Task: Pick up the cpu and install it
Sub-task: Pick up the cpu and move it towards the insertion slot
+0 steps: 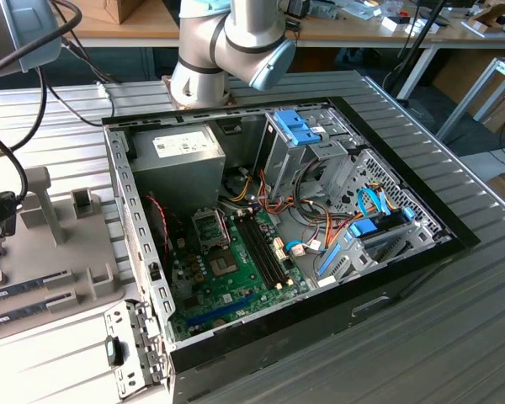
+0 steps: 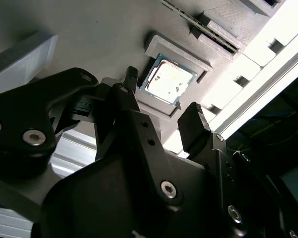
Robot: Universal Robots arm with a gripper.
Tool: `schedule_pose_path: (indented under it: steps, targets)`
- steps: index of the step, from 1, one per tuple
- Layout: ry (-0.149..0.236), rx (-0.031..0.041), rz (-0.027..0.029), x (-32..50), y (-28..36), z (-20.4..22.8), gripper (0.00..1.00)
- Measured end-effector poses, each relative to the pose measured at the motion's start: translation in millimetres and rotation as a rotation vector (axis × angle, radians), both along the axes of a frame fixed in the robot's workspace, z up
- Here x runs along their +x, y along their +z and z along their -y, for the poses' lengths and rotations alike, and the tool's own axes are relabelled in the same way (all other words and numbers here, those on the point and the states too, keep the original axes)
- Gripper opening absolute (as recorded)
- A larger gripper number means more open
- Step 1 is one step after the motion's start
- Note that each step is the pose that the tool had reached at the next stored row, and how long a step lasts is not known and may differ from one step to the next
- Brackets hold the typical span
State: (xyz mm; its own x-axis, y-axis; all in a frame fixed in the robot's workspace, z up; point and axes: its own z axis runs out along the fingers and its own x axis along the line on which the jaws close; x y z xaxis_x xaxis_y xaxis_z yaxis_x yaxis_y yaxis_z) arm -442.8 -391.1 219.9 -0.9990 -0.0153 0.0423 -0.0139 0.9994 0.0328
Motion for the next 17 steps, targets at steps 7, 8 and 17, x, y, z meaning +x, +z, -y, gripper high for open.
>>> schedule_pose_path:
  steps: [7, 8, 17]
  targets:
    - [0.001, 0.0001, 0.0001, 0.0, -0.2, 1.0, 0.6]
    - [0.002, 0.0, 0.0, 0.0, -0.2, 1.0, 0.6]
    - [0.017, -0.0082, 0.0001, 0.1, -6.2, 1.5, 0.6]
